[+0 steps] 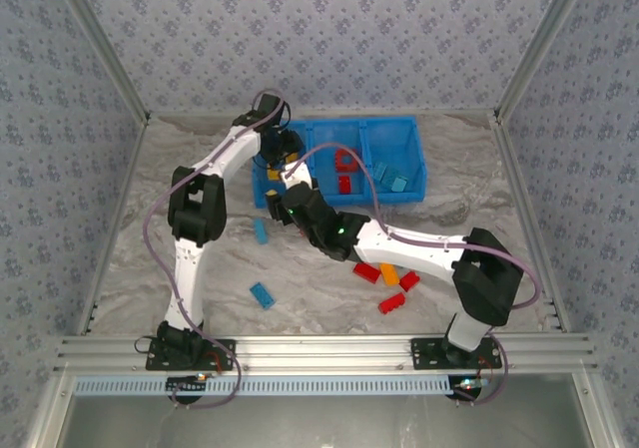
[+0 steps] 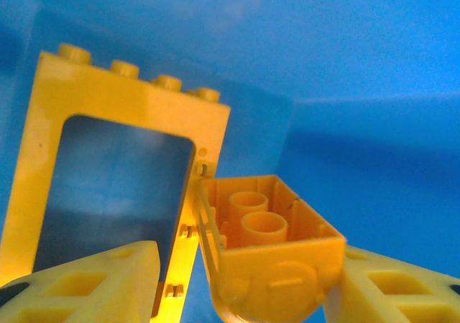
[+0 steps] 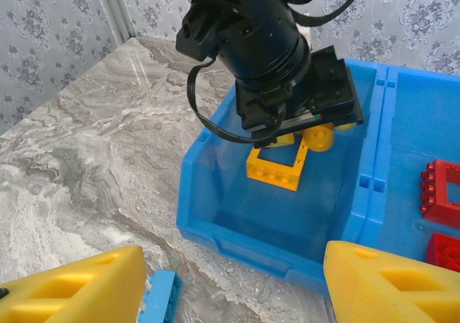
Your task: Sort the legos into containers by color
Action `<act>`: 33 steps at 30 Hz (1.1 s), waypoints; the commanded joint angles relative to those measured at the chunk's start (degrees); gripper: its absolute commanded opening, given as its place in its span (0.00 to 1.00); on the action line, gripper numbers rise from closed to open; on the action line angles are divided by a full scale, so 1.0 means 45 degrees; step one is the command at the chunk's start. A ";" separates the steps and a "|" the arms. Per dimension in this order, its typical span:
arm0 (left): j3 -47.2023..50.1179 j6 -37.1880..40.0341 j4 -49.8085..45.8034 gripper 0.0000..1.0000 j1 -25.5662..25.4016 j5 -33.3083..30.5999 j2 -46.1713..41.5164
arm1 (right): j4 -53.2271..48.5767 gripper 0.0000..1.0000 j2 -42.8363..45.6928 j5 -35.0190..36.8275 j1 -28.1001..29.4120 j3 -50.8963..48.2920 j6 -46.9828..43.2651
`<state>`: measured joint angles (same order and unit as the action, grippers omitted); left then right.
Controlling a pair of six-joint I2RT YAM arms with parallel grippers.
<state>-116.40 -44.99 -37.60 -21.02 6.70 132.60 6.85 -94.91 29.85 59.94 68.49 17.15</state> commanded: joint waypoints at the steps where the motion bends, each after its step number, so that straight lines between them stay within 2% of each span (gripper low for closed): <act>1: 0.0213 0.0203 -0.0198 0.62 -0.0094 -0.0448 -0.1626 | -0.0626 0.69 0.0940 0.0320 -0.0038 -0.0617 0.0383; 7: 0.1574 0.0354 0.0137 0.73 -0.0266 -0.0825 -0.3594 | -0.1888 0.69 0.1766 -0.1149 -0.0744 -0.1911 0.0783; 10: 0.2158 0.0465 0.0040 0.75 -0.0453 -0.1082 -0.4521 | -0.2442 0.69 0.2040 -0.1603 -0.1046 -0.2396 0.0857; 13: 0.3362 0.0424 0.0683 0.72 -0.0522 -0.1215 -0.5478 | -0.2437 0.68 0.2316 -0.1773 -0.1251 -0.2872 0.0999; 18: 0.4304 0.0094 0.0515 0.65 -0.0587 -0.1329 -0.6474 | -0.2370 0.68 0.2297 -0.2101 -0.1298 -0.2852 0.0970; 23: 0.7272 0.0025 0.0786 0.67 -0.1769 -0.1894 -0.9911 | -0.4390 0.68 0.0119 -0.3156 -0.1674 -0.0994 0.0443; 28: 1.0790 0.0424 0.0542 0.73 -0.3612 -0.2799 -1.4226 | -0.4729 0.75 -0.1570 -0.5340 -0.2222 -0.0160 -0.0953; 31: 1.2902 0.0335 0.0524 0.74 -0.4463 -0.2707 -1.6972 | -0.5848 0.75 -0.2758 -0.5977 -0.2567 0.1168 -0.1651; 33: 1.3810 0.0197 0.0227 0.74 -0.4573 -0.2376 -1.8417 | -0.6176 0.75 -0.3285 -0.6195 -0.2716 0.1572 -0.1981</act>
<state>-59.51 -44.12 -34.39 -41.10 -3.36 55.61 -14.87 -106.91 6.87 48.88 71.72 13.10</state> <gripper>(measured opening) 0.737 0.750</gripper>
